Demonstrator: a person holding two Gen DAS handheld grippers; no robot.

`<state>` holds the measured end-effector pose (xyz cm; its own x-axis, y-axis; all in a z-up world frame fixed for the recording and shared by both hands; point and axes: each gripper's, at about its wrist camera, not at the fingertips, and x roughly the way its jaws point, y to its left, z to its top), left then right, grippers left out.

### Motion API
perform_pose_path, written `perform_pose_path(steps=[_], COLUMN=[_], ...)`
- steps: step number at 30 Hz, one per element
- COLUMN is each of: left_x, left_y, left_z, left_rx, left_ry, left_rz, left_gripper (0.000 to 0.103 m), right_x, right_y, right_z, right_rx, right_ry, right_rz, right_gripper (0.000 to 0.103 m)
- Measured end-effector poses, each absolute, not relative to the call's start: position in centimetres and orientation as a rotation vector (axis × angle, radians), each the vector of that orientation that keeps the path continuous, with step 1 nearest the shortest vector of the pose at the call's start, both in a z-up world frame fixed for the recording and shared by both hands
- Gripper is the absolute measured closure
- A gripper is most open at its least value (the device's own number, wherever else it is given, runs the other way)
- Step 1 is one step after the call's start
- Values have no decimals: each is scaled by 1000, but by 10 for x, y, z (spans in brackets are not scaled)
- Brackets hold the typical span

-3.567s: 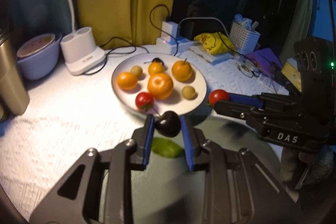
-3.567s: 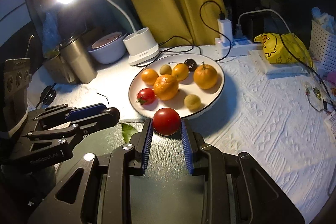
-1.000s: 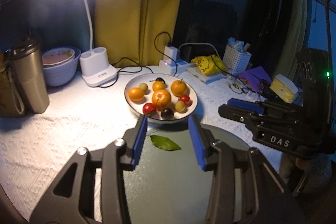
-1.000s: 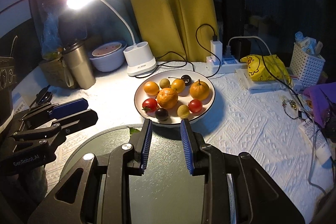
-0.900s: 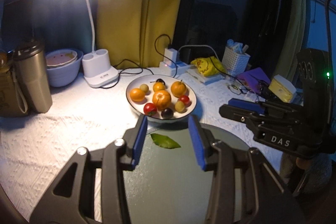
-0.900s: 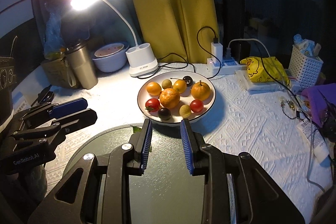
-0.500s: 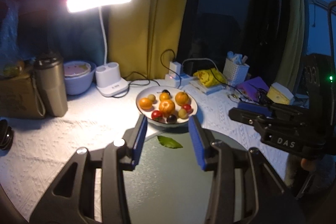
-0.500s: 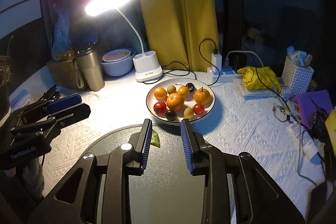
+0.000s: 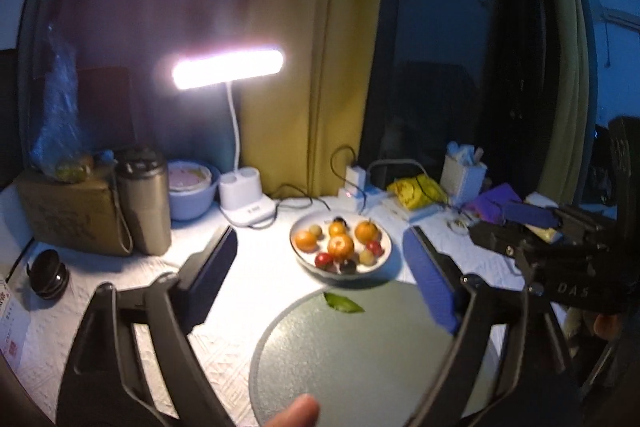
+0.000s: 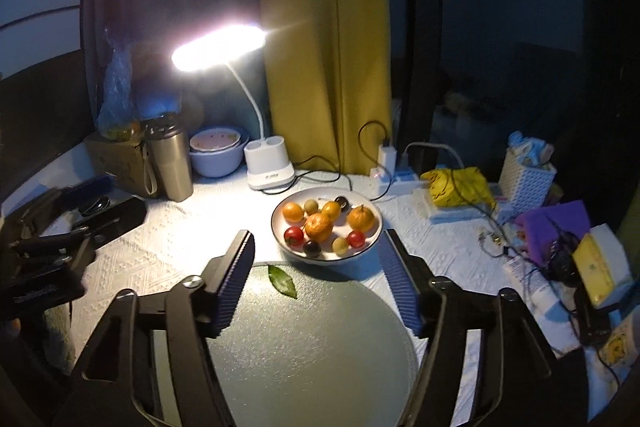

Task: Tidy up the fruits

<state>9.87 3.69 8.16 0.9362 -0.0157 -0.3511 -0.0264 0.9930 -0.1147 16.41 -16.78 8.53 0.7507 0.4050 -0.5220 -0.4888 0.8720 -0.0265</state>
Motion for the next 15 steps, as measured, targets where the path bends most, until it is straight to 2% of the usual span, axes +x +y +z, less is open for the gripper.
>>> perform_pose_path(steps=[4,15], left_x=[98,98], left_y=[40,45], left_z=[90,95], left_rx=[-101,-101], left_ry=[353,319], left_rz=[57,101], left_gripper=[16,16], right_x=[160,160], right_y=[-171,-178], right_z=[94,101], right_rx=[-162,-138], right_ry=[515,474], right_rz=[466,442], right_gripper=[29,29])
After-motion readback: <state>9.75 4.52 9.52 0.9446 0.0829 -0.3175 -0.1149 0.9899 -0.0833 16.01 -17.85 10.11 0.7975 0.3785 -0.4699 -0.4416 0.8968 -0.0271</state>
